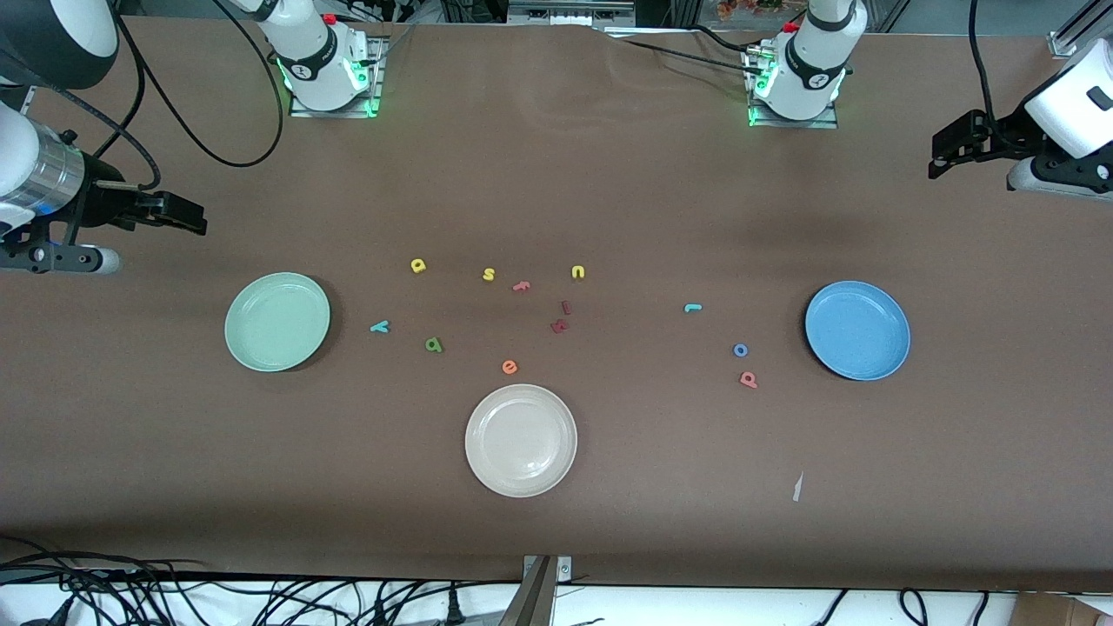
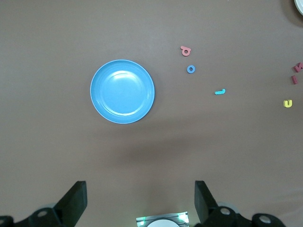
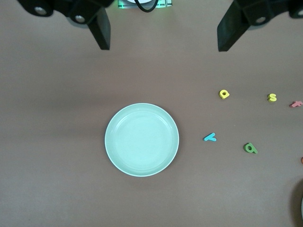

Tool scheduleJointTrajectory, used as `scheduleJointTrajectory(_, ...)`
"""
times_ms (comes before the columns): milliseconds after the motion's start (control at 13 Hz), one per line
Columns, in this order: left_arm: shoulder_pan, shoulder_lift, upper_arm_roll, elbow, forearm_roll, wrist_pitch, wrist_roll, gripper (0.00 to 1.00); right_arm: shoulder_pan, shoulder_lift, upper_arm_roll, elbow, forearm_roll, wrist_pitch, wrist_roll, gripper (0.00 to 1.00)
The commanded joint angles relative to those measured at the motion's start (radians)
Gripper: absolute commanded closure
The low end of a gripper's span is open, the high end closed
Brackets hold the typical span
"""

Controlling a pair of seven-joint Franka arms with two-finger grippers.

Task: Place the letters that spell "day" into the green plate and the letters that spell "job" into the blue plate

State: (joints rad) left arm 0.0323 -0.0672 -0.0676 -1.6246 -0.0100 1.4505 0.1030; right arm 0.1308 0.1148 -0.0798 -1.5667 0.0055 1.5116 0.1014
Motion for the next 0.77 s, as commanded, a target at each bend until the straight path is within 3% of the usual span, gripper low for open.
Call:
scheduleJointTrajectory(0,0.0,0.013,0.002,0.037,-0.005,-0.018,0.006,0.0,0.001,-0.003,0.003,0.0,-0.012,0.001,0.007,0.0)
scheduleJointTrajectory(692,0.009,0.02,0.005,0.037,-0.005,-0.018,0.006,0.0,0.001,-0.003,0.005,0.0,-0.012,0.001,0.009,0.0)
